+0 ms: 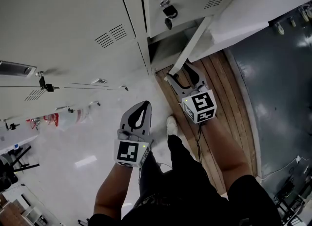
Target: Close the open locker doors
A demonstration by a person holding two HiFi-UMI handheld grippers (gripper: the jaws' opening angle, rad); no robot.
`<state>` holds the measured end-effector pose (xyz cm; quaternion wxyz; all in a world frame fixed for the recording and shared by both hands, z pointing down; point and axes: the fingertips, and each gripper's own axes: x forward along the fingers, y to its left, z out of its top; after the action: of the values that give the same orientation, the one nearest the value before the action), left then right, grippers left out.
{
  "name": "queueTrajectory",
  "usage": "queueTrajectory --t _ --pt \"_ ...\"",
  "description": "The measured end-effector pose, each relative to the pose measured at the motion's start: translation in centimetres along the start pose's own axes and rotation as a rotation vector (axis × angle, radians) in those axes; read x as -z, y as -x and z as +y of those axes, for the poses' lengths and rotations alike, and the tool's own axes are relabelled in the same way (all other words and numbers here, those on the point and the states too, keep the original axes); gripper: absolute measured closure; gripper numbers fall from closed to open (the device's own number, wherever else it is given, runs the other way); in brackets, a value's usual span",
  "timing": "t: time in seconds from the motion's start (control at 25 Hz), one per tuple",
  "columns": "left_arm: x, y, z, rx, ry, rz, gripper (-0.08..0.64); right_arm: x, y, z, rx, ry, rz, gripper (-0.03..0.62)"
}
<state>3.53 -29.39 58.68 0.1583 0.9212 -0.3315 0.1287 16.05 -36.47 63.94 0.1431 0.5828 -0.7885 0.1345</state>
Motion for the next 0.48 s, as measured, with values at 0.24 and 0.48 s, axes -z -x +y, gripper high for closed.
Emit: queueTrajectory --t 0.24,0.48 --pt "0.1 0.1 0.7 -0.022 0.008 0.003 0.555 -1.0 -1.8 1.3 -0.063 0.017 -0.003 0.305" --pt "-0.1 0.3 1.4 -0.046 0.007 -0.004 0.555 -2.1 -3.4 2.1 -0.117 0.056 -0.014 0.289"
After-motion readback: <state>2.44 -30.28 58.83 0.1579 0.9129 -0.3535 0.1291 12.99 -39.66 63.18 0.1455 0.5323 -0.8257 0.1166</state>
